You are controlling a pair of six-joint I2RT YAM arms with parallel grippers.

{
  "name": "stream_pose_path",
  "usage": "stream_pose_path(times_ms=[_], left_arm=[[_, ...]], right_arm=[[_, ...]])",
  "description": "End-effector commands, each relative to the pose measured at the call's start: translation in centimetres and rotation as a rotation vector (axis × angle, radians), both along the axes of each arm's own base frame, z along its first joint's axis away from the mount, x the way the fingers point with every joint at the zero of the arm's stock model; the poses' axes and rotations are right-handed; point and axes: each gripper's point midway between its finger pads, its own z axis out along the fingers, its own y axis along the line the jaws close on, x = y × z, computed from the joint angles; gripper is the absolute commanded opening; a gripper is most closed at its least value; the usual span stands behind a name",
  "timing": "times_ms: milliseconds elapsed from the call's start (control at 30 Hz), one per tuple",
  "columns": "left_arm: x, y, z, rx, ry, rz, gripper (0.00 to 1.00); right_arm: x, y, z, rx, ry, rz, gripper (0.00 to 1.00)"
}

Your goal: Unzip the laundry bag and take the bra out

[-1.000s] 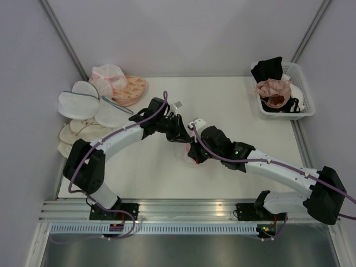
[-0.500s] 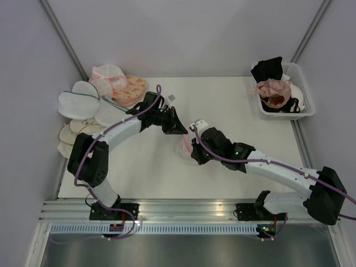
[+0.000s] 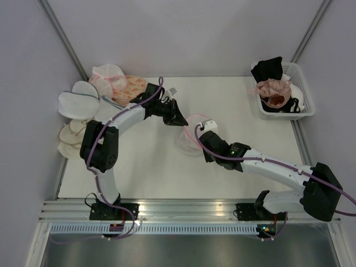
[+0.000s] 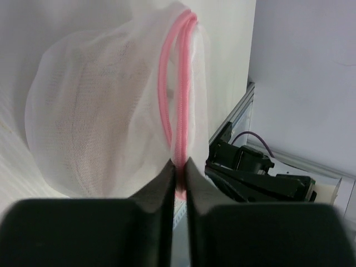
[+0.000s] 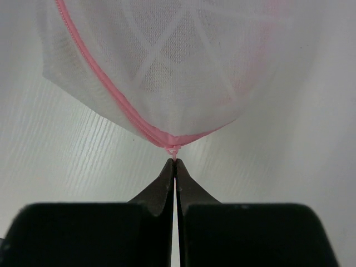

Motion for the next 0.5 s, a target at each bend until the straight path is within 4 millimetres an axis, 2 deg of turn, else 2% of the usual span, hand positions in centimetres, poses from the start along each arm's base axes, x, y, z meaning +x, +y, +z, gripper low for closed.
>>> stream_pose_path(times_ms=[0,33,100,133,167,200,233,267,300,333,367,400,467], left_arm=[[2.9,-0.5,3.1,-0.062,-0.133,-0.036,0.22],[3.1,-0.5,3.4,-0.066,-0.135,-0.032,0.48],[2.9,-0.3,4.5,-0.052,-0.163,-0.001,0.65],[2.6,0.1,4.9,-0.04,-0.177,0.017,0.78],[2.3,0.4,5.1,-0.025,-0.184,0.039,0.84],[1.6,1.2,3.6,0.022,-0.153,0.079,0.9],[0.8,1.8,5.1,0.02,-0.182,0.103,0.95],[0.3,2.2,5.0,0.03,-0.177,0.122,0.96],[-0.9,2.7,4.0,0.052,-0.148,0.142,0.96],[-1.8,2.8,5.1,0.043,-0.169,0.144,0.98],[-2.5,2.8,5.3,0.041,-0.171,0.146,0.99],[-3.9,2.4,4.6,0.048,-0.153,0.121,0.99],[-5.4,2.2,4.9,0.03,-0.14,0.104,0.99]], right_arm=[[0.7,0.7,2.1,0.037,-0.039,-0.001,0.0],[0.7,0.9,2.4,0.051,-0.044,0.008,0.0],[0.8,1.8,3.2,0.086,-0.056,0.04,0.0],[0.5,2.4,3.5,0.113,-0.046,0.07,0.0],[0.3,2.9,3.8,0.132,-0.041,0.091,0.0],[0.3,3.5,4.2,0.156,-0.046,0.125,0.0],[-0.5,4.7,4.6,0.202,-0.026,0.19,0.0],[-0.8,5.2,4.7,0.227,-0.018,0.219,0.01],[-1.0,5.9,5.1,0.25,-0.025,0.258,0.0],[-2.2,7.2,5.5,0.303,0.005,0.335,0.01],[-2.4,7.7,5.8,0.326,0.008,0.366,0.0],[-2.9,8.5,6.3,0.361,0.009,0.408,0.0],[-3.5,9.2,6.8,0.395,0.018,0.455,0.0]])
